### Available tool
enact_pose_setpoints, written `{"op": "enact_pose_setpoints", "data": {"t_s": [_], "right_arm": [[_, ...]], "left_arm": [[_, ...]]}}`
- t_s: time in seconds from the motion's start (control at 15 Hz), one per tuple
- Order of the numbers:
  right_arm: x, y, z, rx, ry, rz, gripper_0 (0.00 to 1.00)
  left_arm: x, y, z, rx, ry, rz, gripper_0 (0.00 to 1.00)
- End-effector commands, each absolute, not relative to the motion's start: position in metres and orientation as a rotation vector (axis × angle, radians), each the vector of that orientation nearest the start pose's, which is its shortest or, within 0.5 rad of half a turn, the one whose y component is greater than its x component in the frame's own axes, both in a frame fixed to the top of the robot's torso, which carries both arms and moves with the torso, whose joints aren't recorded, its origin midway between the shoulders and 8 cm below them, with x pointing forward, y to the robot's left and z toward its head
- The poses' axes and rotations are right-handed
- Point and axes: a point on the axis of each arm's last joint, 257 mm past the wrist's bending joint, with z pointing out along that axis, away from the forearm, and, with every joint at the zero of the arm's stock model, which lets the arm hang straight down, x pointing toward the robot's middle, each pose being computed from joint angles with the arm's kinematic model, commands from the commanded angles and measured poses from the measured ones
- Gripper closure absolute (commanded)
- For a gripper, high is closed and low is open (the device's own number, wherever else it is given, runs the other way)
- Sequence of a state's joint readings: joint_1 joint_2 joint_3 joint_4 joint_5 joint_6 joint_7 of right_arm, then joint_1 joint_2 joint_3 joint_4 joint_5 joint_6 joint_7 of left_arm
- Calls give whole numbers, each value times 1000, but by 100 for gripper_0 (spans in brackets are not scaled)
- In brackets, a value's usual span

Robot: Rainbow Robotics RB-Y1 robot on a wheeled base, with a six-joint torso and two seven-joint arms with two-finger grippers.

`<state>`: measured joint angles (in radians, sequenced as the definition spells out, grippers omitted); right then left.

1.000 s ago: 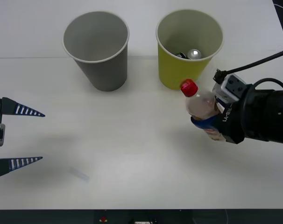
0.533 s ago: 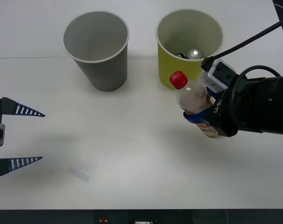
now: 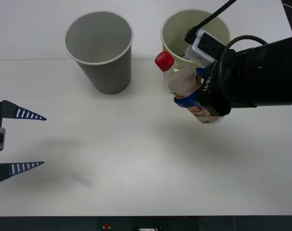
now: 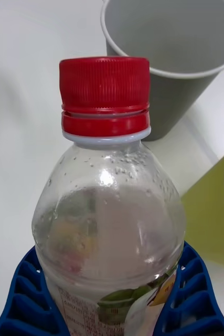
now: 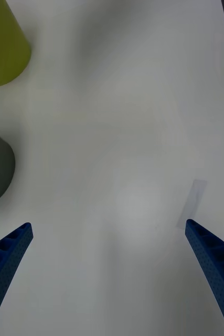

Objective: Put the can into the green bin and the plastic bottle into the gray bin

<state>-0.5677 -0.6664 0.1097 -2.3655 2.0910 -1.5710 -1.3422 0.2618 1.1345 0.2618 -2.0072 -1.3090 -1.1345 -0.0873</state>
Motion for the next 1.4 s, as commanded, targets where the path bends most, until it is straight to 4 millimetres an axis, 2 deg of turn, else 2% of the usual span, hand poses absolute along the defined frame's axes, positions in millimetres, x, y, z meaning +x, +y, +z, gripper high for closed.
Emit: {"op": "enact_pose_setpoints", "data": {"t_s": [0.07,0.47,0.93,1.13,1.4], "right_arm": [[415,-56,-26,-1340,1760,204,100],[451,-19,15,-1332,1745,238,100],[490,41,66,-1294,1744,255,100],[504,61,66,-1288,1781,270,100],[528,92,79,-1267,1759,275,100]], "left_arm": [[341,286,-167,1762,1444,-118,0],[341,286,-167,1762,1444,-118,0],[341,286,-167,1762,1444,-118,0],[341,286,-167,1762,1444,-118,0],[341,286,-167,1762,1444,-118,0]]}}
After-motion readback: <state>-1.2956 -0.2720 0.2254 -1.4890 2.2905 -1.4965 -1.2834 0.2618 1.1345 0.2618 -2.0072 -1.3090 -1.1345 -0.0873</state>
